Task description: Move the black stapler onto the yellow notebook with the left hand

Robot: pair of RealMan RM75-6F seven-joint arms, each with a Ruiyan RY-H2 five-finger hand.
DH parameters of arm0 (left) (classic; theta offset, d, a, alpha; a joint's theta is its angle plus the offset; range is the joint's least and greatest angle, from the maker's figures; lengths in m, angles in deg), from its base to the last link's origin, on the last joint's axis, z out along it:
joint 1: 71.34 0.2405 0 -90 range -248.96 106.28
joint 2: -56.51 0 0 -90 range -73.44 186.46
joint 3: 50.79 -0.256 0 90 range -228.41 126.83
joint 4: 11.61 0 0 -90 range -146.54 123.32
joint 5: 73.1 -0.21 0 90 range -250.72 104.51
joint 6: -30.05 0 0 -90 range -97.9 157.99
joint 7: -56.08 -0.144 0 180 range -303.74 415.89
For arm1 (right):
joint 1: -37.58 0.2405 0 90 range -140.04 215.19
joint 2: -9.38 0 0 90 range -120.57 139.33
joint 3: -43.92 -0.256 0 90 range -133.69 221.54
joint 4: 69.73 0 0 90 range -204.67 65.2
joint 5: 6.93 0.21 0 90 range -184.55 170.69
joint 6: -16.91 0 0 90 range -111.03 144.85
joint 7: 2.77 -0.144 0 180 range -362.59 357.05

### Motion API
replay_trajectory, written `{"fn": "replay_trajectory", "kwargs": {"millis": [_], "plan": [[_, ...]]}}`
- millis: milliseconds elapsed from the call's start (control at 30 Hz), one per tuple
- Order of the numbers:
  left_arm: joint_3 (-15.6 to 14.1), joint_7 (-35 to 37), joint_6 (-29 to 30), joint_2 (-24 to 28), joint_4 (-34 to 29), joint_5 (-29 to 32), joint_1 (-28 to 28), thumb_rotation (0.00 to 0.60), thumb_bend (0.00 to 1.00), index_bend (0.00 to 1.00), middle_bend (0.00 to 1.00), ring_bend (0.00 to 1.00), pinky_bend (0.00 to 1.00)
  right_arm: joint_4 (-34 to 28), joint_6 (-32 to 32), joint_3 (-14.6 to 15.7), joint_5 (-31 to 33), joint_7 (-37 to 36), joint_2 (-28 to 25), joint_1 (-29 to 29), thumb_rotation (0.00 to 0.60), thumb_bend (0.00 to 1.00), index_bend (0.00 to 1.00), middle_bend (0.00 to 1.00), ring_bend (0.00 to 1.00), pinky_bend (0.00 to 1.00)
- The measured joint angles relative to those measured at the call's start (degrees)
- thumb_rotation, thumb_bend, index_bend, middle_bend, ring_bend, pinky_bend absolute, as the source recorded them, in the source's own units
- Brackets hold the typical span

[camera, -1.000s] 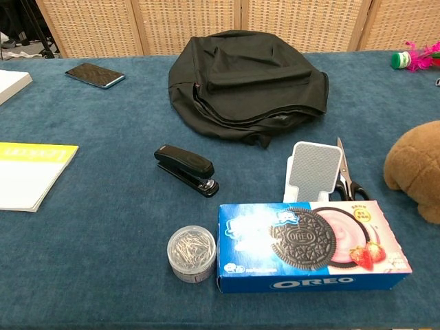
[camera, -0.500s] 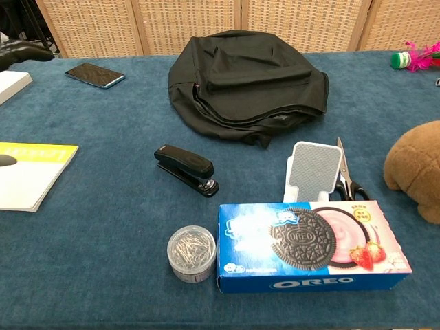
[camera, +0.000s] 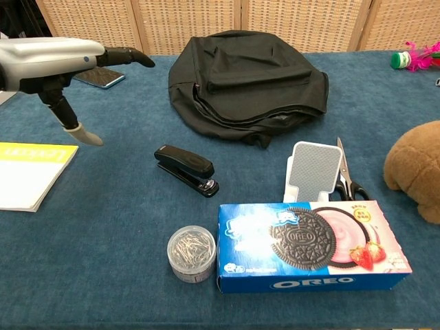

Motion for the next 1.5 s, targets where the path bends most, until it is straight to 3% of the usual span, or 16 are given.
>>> {"fn": "replay_trajectory", "kwargs": {"millis": [467,933,1500], "plan": [[-2.28,-10.05,-3.17,-5.94,1.02,10.95,-8.13,0.600,0.15,0.16,0.00,0.00,0.06,0.24,-0.79,-0.14,-0.25,-2.33,-0.50,-0.08,0.600,0.11,0.00,0.00,0.00,0.00],[-4.63,-18.08,-0.60,-14.53,6.17,24.72,-16.36,0.600,0.21,0.23,0.00,0.00,0.06,0.58,-1.03,-0.39,-0.06,-4.35,-0.93,0.02,0.600,0.10,0.00,0.00,0.00,0.00],[-7.65,-18.05,4.95,-19.82,9.46,24.31,-17.45,0.600,0.36,0.43,0.14,0.13,0.18,0.90,-2.12,-0.58,-0.32,-5.30,-0.98,-0.24,0.600,0.10,0.00,0.00,0.00,0.00]]}}
